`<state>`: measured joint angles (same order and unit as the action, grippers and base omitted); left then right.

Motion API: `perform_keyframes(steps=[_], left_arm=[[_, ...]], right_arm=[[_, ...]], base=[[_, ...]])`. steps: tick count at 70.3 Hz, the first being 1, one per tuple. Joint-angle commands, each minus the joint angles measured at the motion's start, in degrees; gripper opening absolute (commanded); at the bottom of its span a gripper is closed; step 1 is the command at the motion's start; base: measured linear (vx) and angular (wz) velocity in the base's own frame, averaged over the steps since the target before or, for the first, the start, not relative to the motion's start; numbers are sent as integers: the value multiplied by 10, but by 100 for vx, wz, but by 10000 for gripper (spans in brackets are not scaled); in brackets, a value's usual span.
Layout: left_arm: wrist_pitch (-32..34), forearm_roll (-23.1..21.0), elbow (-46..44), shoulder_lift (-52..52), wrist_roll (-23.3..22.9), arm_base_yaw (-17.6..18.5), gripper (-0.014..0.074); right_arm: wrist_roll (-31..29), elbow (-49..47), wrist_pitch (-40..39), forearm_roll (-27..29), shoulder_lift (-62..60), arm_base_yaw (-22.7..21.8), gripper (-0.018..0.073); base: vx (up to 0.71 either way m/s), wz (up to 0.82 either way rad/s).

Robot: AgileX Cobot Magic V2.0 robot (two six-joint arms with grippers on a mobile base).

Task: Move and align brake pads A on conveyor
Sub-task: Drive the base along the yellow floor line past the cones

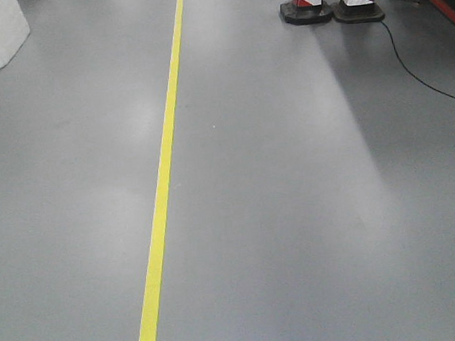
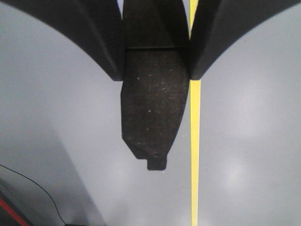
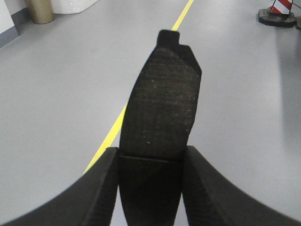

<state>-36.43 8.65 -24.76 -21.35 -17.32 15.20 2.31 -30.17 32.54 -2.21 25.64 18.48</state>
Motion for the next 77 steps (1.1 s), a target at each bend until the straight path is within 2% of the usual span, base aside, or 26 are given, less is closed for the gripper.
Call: perform_keyframes(steps=[1,77], left_arm=[[52,1,-14,-5,-1,1,128],[52,1,-14,-5,-1,1,128]], right_arm=[[-7,-18,-56,-7,3,0,38],[-7,-18,-56,-7,3,0,38]], base=[[55,-3],[60,-1]])
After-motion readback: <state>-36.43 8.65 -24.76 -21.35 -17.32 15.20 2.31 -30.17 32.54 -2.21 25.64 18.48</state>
